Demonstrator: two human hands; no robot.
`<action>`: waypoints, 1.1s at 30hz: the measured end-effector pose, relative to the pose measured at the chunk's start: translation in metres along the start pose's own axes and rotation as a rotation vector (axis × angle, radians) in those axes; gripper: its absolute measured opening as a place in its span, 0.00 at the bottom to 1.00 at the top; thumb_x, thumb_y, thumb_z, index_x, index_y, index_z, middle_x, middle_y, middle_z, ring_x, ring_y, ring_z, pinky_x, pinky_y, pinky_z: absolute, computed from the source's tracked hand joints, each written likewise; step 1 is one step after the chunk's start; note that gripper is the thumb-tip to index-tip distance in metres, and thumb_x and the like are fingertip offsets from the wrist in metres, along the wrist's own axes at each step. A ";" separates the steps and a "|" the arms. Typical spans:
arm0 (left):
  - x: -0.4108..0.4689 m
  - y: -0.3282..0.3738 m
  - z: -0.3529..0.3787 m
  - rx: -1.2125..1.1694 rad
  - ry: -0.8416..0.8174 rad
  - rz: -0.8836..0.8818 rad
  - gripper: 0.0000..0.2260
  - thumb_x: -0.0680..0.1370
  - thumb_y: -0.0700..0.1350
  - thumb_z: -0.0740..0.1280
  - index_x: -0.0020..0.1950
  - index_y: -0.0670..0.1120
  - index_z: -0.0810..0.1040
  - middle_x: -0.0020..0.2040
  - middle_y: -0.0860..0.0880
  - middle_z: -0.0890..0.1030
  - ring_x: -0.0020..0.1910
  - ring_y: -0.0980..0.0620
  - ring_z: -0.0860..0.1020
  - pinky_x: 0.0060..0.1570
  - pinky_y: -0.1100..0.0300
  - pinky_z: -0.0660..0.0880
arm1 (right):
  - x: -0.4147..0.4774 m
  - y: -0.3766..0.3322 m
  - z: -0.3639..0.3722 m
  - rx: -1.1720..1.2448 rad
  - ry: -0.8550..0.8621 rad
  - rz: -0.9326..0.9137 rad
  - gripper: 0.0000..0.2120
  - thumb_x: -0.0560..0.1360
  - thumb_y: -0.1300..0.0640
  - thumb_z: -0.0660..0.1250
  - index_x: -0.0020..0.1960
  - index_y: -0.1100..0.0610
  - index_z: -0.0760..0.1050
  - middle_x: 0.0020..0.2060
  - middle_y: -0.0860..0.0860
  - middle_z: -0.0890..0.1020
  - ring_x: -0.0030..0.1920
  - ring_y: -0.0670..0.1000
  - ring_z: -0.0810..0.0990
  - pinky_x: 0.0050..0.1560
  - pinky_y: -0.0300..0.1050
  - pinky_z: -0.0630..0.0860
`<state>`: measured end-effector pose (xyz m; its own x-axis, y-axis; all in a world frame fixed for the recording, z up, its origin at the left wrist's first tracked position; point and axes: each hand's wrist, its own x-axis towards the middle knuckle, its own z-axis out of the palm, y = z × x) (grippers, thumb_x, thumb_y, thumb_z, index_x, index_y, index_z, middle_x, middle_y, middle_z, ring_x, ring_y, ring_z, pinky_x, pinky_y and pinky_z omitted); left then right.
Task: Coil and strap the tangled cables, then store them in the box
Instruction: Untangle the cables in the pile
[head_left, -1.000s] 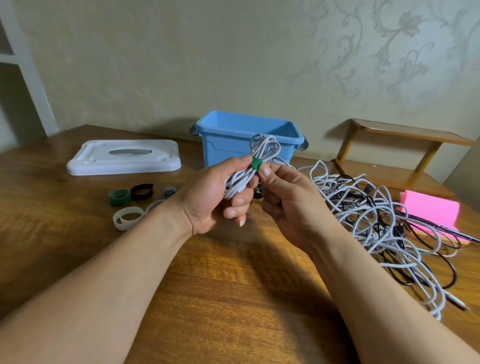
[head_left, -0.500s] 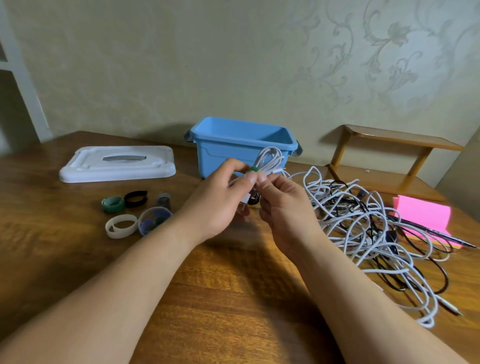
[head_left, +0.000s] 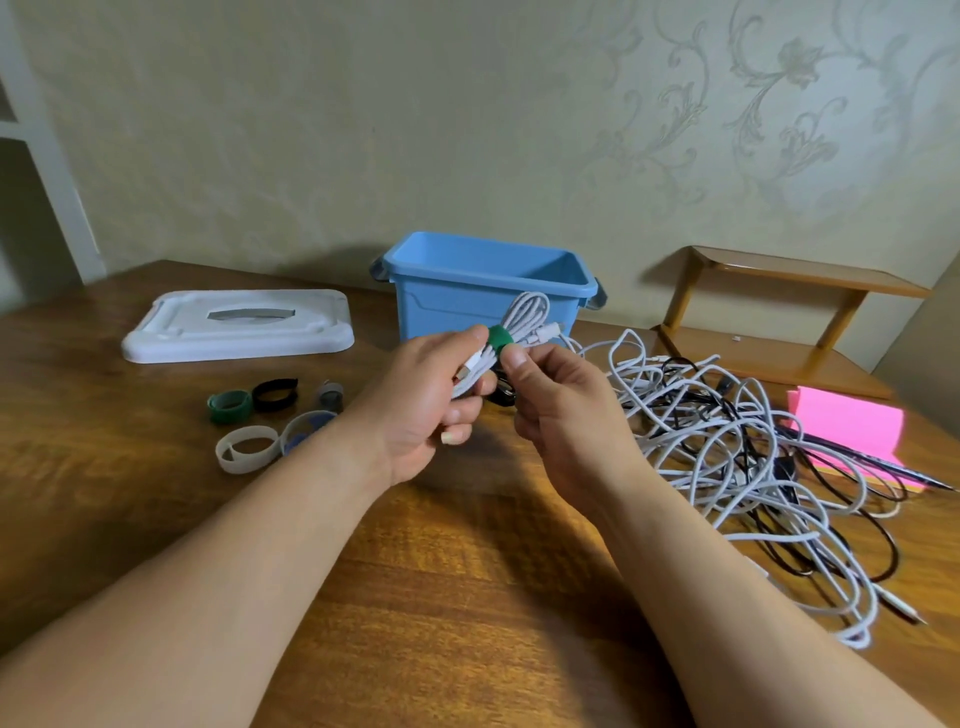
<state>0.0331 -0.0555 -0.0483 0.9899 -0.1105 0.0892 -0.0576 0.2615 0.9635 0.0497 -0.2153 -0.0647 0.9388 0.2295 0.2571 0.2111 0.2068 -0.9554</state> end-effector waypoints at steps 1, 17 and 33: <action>0.000 0.001 0.000 -0.084 -0.028 -0.037 0.14 0.88 0.51 0.60 0.64 0.43 0.80 0.35 0.49 0.74 0.25 0.57 0.63 0.21 0.65 0.59 | 0.001 0.001 0.001 0.052 -0.017 0.012 0.08 0.86 0.57 0.65 0.53 0.62 0.77 0.29 0.45 0.74 0.28 0.44 0.63 0.28 0.37 0.62; -0.002 -0.003 0.011 0.074 0.050 -0.042 0.23 0.87 0.61 0.58 0.54 0.44 0.84 0.38 0.43 0.83 0.34 0.46 0.81 0.36 0.51 0.83 | 0.002 0.004 0.006 0.137 0.035 0.063 0.14 0.85 0.52 0.67 0.52 0.63 0.79 0.30 0.53 0.78 0.28 0.51 0.73 0.29 0.42 0.68; -0.003 -0.001 0.010 0.024 -0.089 -0.188 0.22 0.87 0.61 0.58 0.50 0.46 0.80 0.36 0.47 0.79 0.28 0.53 0.76 0.27 0.59 0.76 | 0.002 -0.008 0.006 0.289 -0.059 0.001 0.08 0.81 0.54 0.67 0.51 0.60 0.74 0.38 0.56 0.81 0.35 0.53 0.78 0.38 0.49 0.78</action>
<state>0.0285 -0.0648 -0.0470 0.9681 -0.2397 -0.0723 0.1235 0.2059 0.9708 0.0484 -0.2107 -0.0561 0.9195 0.2832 0.2725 0.1160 0.4669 -0.8767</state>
